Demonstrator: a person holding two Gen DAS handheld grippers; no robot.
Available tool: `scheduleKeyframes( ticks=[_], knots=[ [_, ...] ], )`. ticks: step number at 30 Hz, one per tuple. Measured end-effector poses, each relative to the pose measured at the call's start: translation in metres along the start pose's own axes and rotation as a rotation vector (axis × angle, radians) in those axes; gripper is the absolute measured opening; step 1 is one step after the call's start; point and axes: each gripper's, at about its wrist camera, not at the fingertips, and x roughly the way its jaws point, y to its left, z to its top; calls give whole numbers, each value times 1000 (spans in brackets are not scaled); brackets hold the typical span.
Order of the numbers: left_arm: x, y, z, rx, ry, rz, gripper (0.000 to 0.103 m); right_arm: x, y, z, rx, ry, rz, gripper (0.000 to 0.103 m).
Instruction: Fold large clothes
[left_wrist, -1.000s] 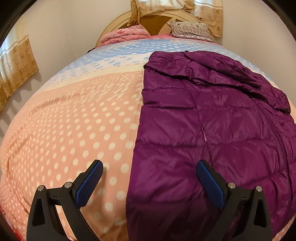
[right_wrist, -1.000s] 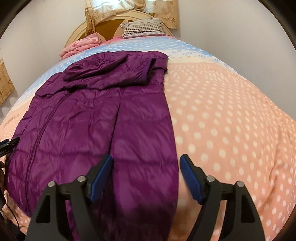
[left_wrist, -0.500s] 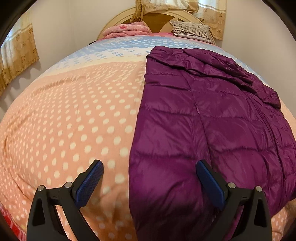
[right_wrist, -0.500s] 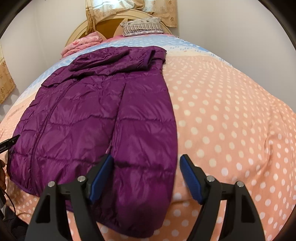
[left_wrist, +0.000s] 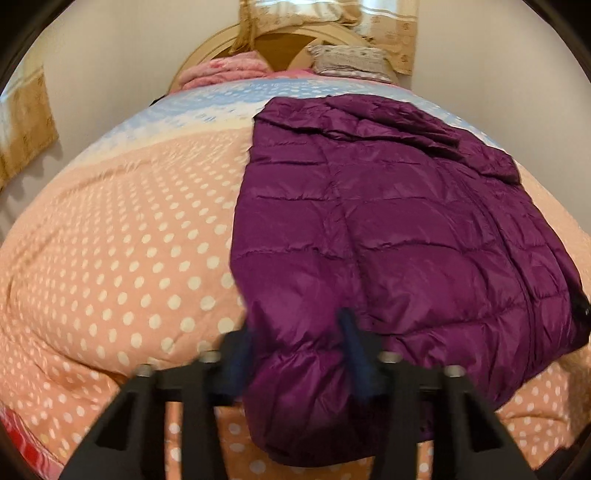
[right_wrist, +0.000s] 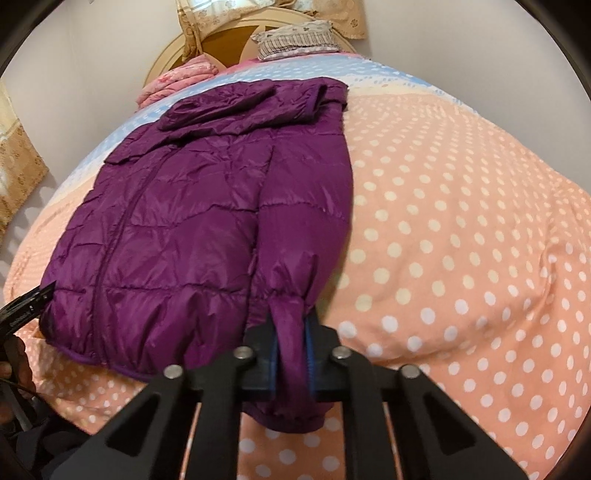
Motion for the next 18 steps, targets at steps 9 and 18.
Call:
scheduleKeyframes(
  ticks=[9, 18],
  knots=[
    [-36, -1, 13, 35, -78, -49, 6, -27, 2, 5, 5, -49, 62, 8],
    [-119, 10, 33, 46, -236, -148, 6, -108, 10, 17, -31, -223, 131, 7]
  ],
)
